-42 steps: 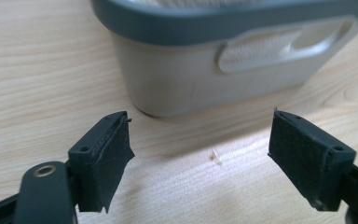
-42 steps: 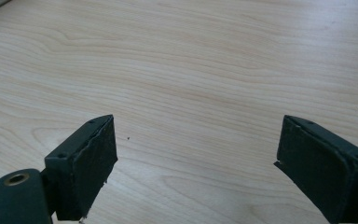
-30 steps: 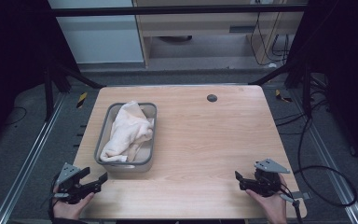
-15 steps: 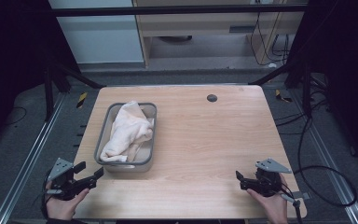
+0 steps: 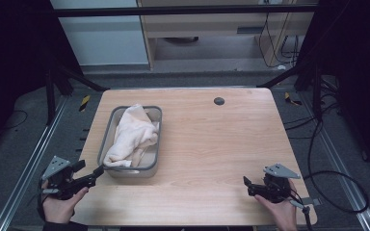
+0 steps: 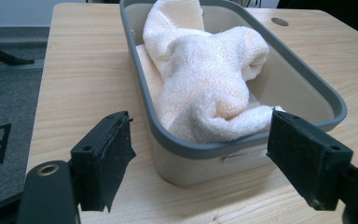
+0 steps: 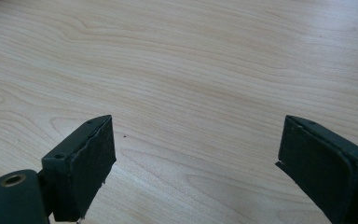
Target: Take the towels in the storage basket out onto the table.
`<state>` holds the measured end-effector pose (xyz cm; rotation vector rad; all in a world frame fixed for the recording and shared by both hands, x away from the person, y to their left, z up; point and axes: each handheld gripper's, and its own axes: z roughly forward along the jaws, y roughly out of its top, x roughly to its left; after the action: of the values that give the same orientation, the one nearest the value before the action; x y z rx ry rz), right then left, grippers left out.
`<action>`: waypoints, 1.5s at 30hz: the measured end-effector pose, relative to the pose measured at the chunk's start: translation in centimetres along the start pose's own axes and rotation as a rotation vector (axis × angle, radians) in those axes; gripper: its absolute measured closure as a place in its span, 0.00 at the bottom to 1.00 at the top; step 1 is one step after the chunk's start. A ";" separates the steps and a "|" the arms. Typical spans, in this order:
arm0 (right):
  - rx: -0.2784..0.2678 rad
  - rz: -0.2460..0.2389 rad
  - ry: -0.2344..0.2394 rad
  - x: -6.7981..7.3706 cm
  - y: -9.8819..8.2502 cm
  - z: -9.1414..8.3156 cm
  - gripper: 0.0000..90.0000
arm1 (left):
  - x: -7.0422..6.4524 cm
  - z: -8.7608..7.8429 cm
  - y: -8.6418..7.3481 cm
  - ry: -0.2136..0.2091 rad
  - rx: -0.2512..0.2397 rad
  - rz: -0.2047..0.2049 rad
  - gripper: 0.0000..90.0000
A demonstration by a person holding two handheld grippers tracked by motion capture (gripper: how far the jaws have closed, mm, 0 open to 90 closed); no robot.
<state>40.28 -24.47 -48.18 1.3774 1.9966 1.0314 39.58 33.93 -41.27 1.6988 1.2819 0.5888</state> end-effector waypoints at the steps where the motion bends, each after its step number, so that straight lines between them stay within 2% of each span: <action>1: 0.000 -0.001 -0.001 0.0 0.0 0.0 0.12 | 0.0 0.0 0.2 -0.004 0.001 0.003 0.23; 13: -0.006 -0.006 -0.005 -0.1 0.1 0.0 0.12 | -0.5 0.7 2.7 -0.029 0.003 0.038 0.23; 19: -0.013 0.012 -0.001 -0.1 0.3 -0.2 0.12 | -0.9 1.2 3.8 -0.047 0.003 0.055 0.23; 25: -0.016 -0.003 -0.007 -0.2 0.4 -0.1 0.12 | -1.4 1.8 5.0 -0.057 0.018 0.079 0.23; 31: -0.012 0.001 -0.005 -0.2 0.4 -0.1 0.12 | -1.9 2.4 6.2 -0.066 0.042 0.108 0.24; 35: -0.009 0.001 -0.004 -0.2 0.4 -0.1 0.12 | -2.2 2.8 7.0 -0.074 0.074 0.131 0.24; 39: -0.011 -0.008 -0.007 -0.2 0.4 -0.1 0.12 | -2.2 3.2 7.9 -0.093 0.093 0.136 0.24; 45: -0.008 -0.006 -0.004 -0.2 0.4 0.0 0.13 | -2.3 4.2 8.9 -0.092 0.132 0.152 0.24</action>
<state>40.58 -24.62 -47.80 1.3676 1.9899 1.0322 46.61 29.73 -35.26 1.9224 1.1548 0.5170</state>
